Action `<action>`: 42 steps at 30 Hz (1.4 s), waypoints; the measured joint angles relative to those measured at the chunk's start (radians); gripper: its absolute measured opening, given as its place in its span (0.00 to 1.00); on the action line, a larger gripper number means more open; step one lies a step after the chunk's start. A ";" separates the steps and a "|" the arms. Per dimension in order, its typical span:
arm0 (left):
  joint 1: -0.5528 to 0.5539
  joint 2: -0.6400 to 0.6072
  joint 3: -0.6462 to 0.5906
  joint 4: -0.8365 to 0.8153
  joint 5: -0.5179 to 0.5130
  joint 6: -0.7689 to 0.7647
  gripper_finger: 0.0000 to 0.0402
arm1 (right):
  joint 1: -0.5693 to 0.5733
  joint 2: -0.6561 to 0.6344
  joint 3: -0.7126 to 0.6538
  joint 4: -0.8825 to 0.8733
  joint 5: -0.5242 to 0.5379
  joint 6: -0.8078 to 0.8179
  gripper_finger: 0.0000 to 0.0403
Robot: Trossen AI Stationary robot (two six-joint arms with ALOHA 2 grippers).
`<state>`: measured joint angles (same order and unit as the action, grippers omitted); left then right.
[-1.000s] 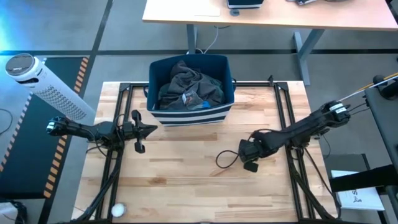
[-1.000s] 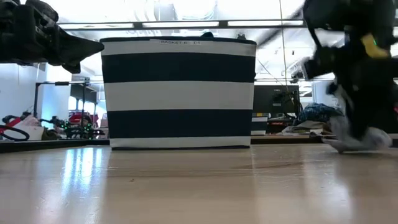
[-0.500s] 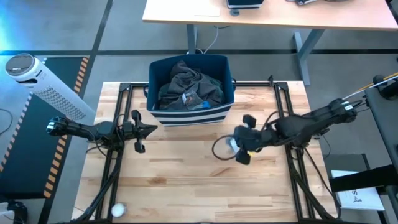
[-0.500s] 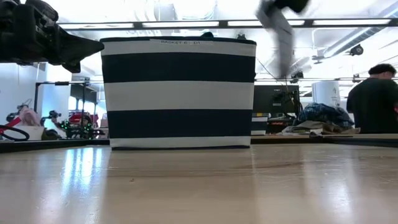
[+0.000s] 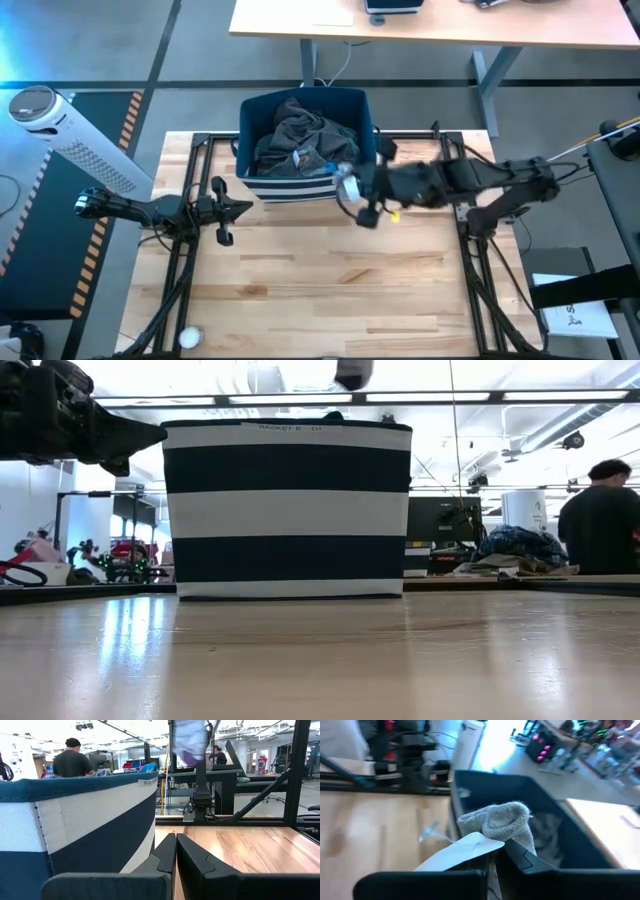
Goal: Sort clothes
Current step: Put the gray sock into the blue laundry organizer, then move the blue laundry organizer to the top right of the table
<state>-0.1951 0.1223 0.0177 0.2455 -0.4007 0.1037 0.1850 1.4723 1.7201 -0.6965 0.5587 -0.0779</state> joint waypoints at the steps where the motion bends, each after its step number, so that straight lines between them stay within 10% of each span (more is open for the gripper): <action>1: 0.000 0.000 0.000 0.000 0.000 0.000 0.00 | -0.023 0.019 0.025 0.001 -0.004 -0.024 0.01; 19: 0.000 0.000 0.000 0.009 0.000 0.019 0.00 | -0.426 0.357 0.500 -0.264 -0.154 -0.112 0.03; 42: 0.000 -0.001 0.000 0.008 0.000 0.029 0.00 | -0.660 0.428 0.538 -0.530 -0.188 0.131 0.66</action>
<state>-0.1953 0.1215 0.0181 0.2537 -0.4007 0.1328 -0.4752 1.8999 2.2576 -1.2270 0.3705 0.0527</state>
